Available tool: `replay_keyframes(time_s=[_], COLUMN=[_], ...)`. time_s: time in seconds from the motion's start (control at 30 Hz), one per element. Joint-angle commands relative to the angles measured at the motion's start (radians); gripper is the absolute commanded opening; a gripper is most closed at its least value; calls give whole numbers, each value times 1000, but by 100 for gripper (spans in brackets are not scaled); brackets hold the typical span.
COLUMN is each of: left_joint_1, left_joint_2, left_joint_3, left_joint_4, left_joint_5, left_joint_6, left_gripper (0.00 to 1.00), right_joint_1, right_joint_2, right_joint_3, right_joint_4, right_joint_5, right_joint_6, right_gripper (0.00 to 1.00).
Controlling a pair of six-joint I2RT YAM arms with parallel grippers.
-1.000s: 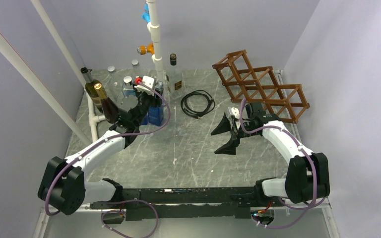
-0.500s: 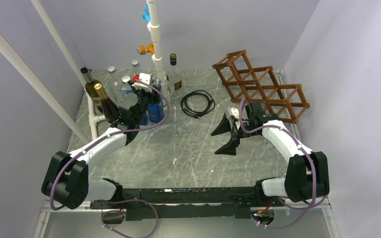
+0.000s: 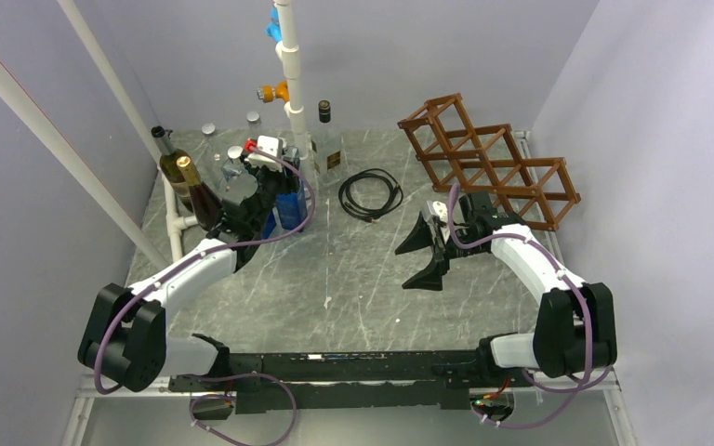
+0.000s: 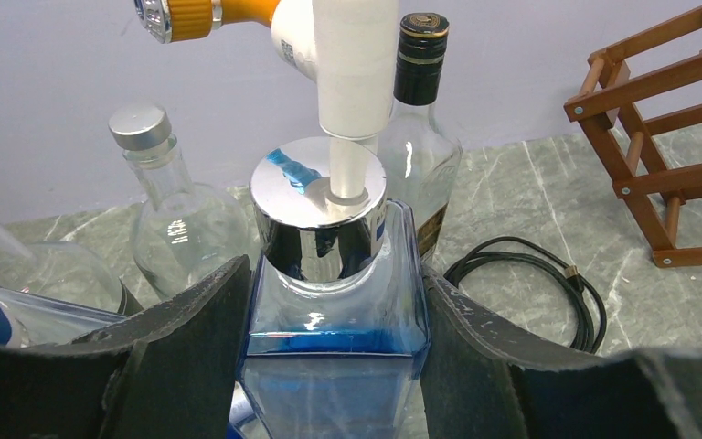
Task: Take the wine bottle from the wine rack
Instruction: Place the wine bottle at the center of the board.
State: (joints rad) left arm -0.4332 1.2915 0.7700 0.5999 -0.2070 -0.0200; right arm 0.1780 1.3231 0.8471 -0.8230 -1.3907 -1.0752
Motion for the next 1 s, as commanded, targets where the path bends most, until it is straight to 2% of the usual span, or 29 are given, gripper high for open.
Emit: replay_keyframes(time_s=[0.0, 0.13, 0.43, 0.97], left_joint_1=[5, 5, 5, 5], left_joint_2=[-56, -69, -116, -175], left_joint_3=[94, 94, 108, 153], left_joint_4=[142, 129, 73, -23], left_joint_5=[22, 35, 40, 69], left_joint_6=[-10, -10, -12, -14], left_gripper=[28, 38, 70, 96], right_joint_1=[-3, -3, -2, -3], right_joint_2=[3, 5, 3, 3], right_joint_3=[35, 35, 35, 39], right_joint_4=[-1, -1, -5, -13], right_joint_5=[-21, -22, -22, -20], right_joint_6=[-43, -43, -46, -52], right_gripper=[99, 99, 99, 99])
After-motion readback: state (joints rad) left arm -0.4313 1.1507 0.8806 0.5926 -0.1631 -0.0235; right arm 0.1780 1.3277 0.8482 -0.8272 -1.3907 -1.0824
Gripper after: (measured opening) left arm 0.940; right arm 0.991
